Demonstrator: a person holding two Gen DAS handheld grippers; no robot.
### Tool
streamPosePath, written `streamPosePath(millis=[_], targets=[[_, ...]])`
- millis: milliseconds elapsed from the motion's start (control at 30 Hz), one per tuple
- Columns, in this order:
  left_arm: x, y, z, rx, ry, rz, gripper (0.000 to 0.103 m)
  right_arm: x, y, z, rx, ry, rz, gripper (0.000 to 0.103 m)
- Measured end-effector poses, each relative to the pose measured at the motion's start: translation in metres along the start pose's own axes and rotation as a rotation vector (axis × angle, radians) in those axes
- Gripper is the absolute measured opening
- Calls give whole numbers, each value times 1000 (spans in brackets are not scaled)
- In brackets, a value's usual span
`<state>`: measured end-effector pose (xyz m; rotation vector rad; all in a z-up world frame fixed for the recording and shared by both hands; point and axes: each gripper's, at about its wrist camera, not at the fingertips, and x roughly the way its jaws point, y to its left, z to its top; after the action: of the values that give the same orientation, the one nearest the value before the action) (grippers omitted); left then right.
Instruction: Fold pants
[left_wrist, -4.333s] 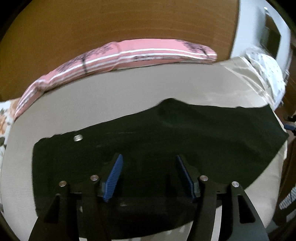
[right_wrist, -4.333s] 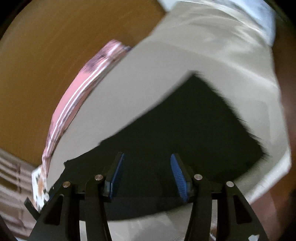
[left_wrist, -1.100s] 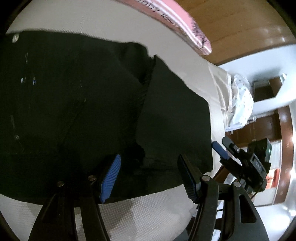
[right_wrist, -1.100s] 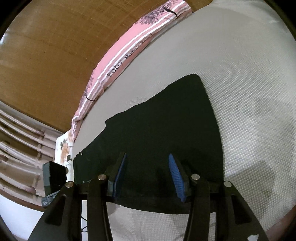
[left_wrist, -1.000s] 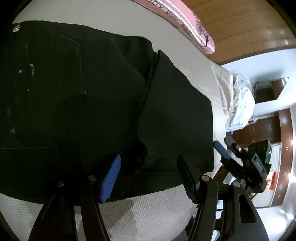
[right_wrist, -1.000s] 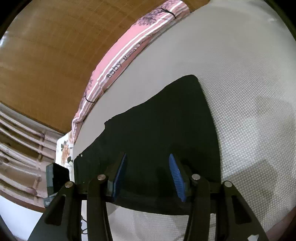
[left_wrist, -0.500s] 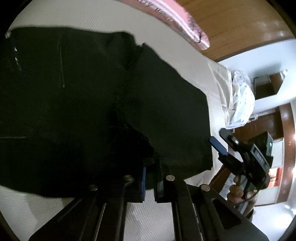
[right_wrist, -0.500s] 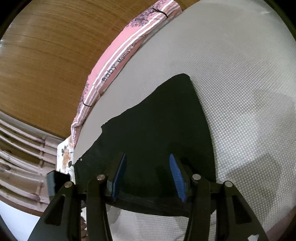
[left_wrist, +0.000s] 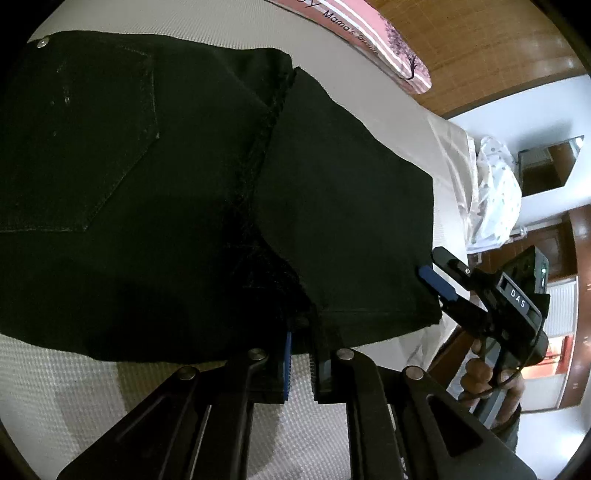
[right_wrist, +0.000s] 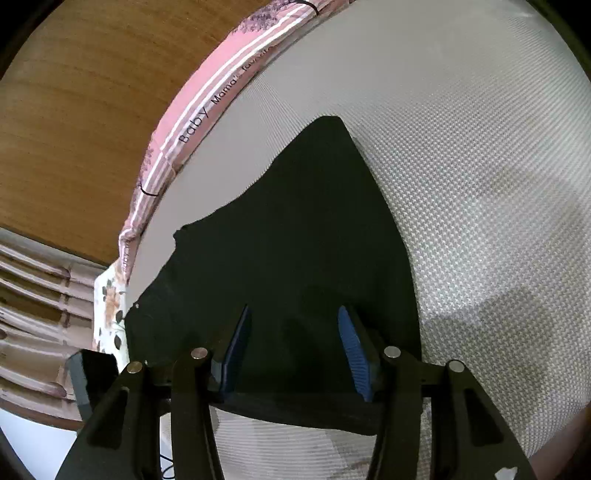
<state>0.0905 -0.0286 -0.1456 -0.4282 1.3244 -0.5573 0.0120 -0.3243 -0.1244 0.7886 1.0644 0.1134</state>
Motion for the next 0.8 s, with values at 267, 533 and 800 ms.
streamPosePath(millis=[267, 533, 800], targets=[[-19, 6, 4, 16, -51, 16, 23, 2, 4, -4, -31, -2, -31, 47], [-86, 42, -4, 15, -280, 161, 30, 8, 20, -9, -94, 0, -81, 49], [-160, 108, -26, -115, -520, 358, 57, 34, 57, -14, -205, 31, -121, 50]])
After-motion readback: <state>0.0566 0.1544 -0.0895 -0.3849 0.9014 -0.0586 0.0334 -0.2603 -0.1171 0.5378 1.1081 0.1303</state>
